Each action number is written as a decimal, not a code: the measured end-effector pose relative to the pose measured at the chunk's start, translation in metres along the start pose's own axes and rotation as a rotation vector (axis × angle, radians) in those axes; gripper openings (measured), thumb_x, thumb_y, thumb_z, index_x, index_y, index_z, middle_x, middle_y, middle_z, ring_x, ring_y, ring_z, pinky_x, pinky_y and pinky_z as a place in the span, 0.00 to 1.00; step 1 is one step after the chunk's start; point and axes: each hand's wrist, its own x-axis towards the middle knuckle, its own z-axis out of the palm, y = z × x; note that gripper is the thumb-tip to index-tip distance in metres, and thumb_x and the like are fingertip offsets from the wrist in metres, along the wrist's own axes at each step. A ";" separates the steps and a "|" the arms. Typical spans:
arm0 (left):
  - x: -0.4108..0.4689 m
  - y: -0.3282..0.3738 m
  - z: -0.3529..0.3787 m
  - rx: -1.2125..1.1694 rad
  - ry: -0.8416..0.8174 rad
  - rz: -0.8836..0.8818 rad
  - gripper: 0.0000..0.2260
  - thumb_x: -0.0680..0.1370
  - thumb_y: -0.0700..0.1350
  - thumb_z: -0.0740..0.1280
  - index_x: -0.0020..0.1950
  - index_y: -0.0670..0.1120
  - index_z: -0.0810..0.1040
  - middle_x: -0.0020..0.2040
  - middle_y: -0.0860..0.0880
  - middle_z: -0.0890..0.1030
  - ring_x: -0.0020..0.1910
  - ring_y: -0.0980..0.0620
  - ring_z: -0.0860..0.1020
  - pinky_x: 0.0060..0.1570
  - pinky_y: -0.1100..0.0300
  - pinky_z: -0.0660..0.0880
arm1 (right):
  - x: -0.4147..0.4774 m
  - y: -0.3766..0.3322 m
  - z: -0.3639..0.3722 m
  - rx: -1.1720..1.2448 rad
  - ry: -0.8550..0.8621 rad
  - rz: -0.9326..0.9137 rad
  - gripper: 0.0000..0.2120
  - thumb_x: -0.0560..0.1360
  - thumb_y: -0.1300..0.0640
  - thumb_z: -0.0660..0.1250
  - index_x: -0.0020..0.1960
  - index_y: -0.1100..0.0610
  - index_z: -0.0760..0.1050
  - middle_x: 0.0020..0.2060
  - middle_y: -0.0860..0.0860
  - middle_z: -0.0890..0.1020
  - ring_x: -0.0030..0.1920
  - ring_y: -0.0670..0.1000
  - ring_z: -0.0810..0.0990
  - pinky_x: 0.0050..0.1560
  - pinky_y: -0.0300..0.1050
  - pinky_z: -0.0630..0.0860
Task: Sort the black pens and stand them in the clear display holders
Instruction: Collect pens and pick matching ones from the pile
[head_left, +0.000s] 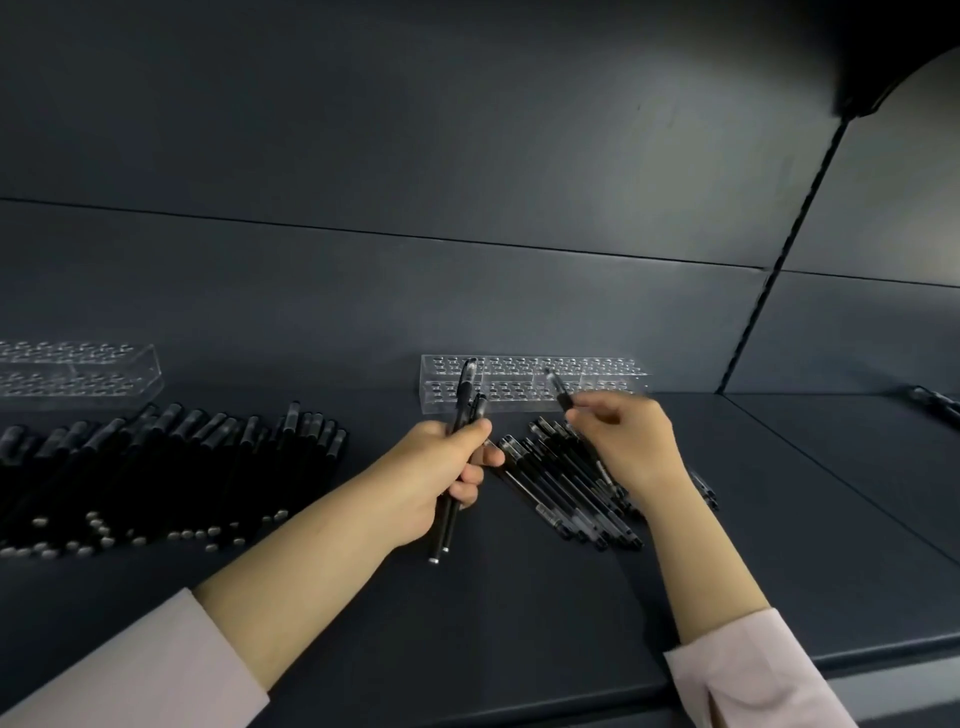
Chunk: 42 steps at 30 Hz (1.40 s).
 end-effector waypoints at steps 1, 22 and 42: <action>0.000 0.000 0.001 -0.018 0.001 -0.002 0.05 0.82 0.40 0.62 0.48 0.40 0.72 0.34 0.46 0.79 0.24 0.57 0.66 0.19 0.68 0.61 | 0.000 0.000 0.002 -0.059 -0.004 -0.007 0.07 0.74 0.57 0.71 0.52 0.53 0.81 0.44 0.47 0.82 0.46 0.46 0.79 0.46 0.35 0.72; -0.003 -0.006 -0.002 -0.017 -0.123 0.075 0.07 0.83 0.39 0.60 0.57 0.39 0.75 0.46 0.44 0.86 0.28 0.57 0.75 0.25 0.66 0.70 | 0.003 0.017 0.010 -0.456 0.008 -0.025 0.12 0.76 0.66 0.64 0.42 0.54 0.83 0.40 0.51 0.84 0.38 0.52 0.82 0.42 0.49 0.82; -0.006 -0.009 -0.005 0.354 -0.230 0.078 0.07 0.82 0.42 0.64 0.57 0.45 0.79 0.45 0.48 0.86 0.29 0.56 0.75 0.25 0.65 0.68 | -0.002 -0.015 0.003 0.957 -0.137 0.188 0.03 0.77 0.64 0.65 0.47 0.58 0.74 0.37 0.51 0.80 0.38 0.49 0.79 0.45 0.43 0.76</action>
